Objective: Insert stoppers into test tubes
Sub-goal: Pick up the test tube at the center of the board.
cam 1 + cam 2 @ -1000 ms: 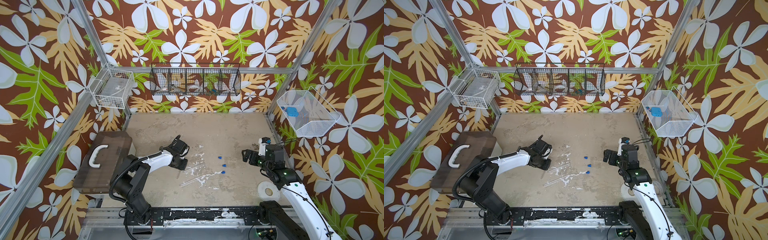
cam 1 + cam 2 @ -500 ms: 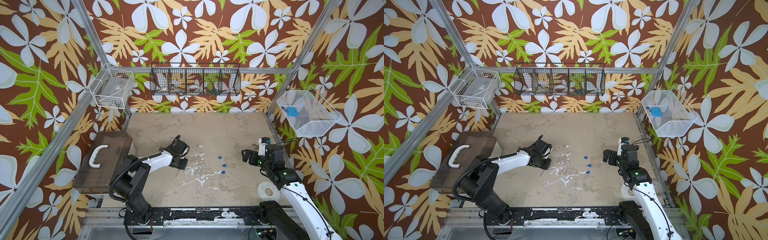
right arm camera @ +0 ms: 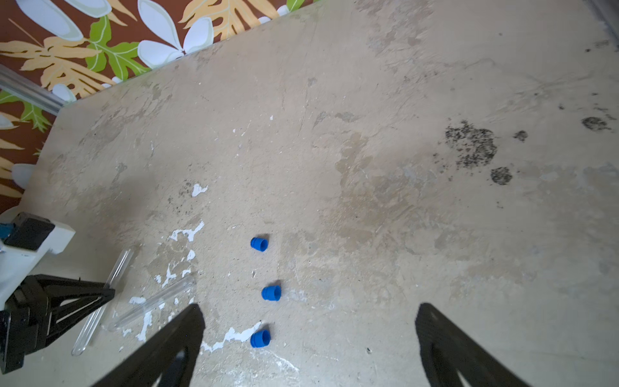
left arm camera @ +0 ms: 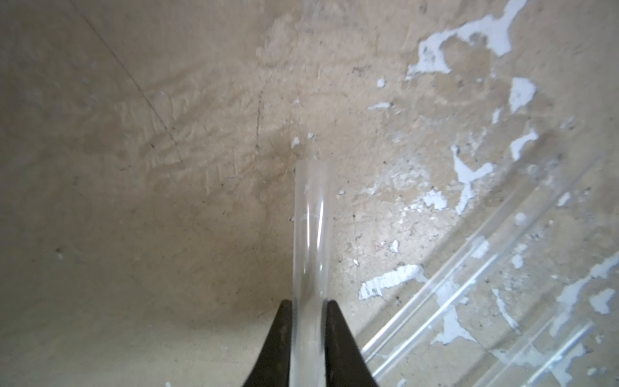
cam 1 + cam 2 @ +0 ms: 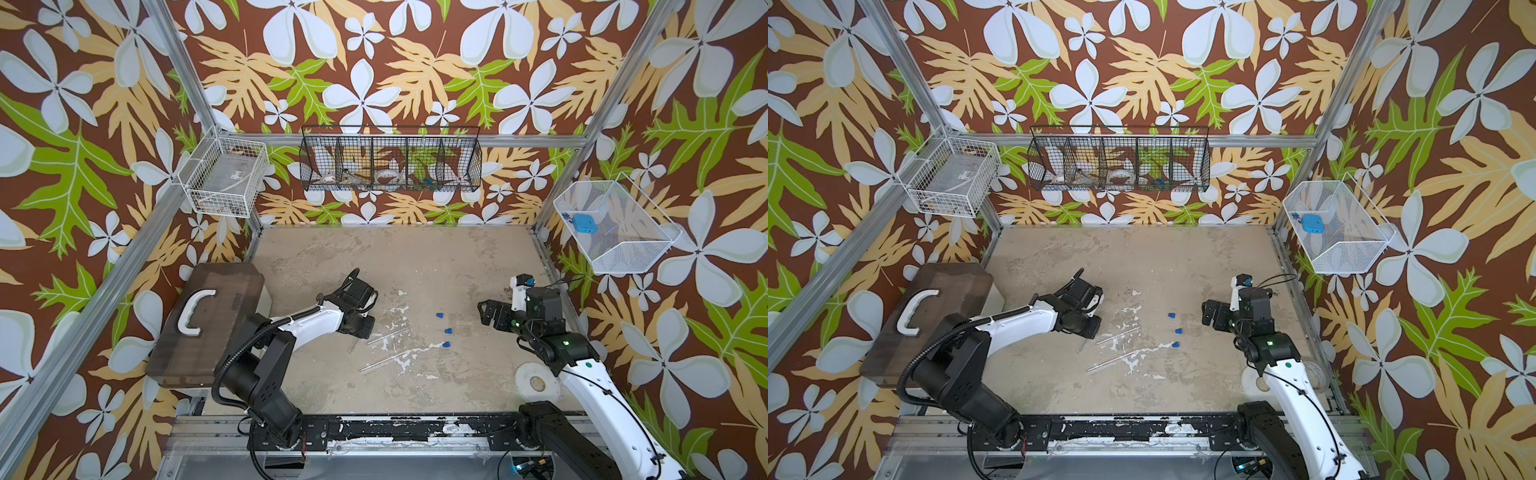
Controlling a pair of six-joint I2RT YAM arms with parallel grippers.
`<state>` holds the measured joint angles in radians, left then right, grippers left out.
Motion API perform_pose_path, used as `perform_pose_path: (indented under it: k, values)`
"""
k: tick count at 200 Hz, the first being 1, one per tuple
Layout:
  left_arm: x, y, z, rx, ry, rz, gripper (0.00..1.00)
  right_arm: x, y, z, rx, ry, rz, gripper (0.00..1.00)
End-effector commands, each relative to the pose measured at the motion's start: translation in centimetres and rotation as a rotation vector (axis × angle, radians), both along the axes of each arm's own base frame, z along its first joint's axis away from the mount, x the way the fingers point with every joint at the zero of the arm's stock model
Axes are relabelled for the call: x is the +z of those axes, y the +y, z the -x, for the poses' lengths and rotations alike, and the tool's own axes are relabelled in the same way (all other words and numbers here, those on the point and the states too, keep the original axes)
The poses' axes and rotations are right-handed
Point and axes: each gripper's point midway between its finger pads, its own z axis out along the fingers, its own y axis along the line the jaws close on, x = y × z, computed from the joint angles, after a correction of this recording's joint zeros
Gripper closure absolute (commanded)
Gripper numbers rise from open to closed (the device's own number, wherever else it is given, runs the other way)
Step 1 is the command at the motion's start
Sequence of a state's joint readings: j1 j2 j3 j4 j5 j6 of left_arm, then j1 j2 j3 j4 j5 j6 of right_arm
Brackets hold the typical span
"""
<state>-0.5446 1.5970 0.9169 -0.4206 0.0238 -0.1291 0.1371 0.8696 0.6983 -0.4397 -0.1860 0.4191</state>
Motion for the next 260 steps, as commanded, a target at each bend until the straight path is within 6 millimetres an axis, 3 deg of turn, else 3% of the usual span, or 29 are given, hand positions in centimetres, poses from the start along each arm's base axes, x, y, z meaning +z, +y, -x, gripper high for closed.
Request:
perform_pose_path:
  k: [1, 62, 99, 138, 177, 223, 260]
  values:
    - [2.0, -0.4, -0.6, -0.033, -0.044, 0.013, 0.81, 0.8, 2.6, -0.2, 0.089, 0.026, -0.128, 0.0]
    - [10.7, -2.4, -2.5, -0.221, -0.256, 0.068, 0.83, 4.1, 10.7, -1.0, 0.322, 0.116, -0.463, 0.05]
    - [15.1, -2.5, -3.6, -0.331, -0.411, 0.011, 0.88, 6.0, 15.0, -1.3, 0.449, 0.2, -0.543, 0.12]
    - [19.5, -3.5, -2.9, -0.549, -0.647, -0.006, 0.9, 7.6, 18.5, -1.3, 0.549, 0.241, -0.587, 0.17]
    - [21.0, -5.0, 1.2, -0.836, -0.812, 0.049, 0.88, 8.3, 20.4, -1.2, 0.587, 0.256, -0.637, 0.2]
    - [21.2, -5.5, 0.4, -0.841, -0.809, 0.006, 0.88, 9.4, 22.4, -0.4, 0.633, 0.26, -0.672, 0.22]
    - [21.2, -6.2, 1.1, -0.885, -0.814, -0.006, 0.88, 9.7, 23.8, -0.2, 0.654, 0.274, -0.678, 0.28]
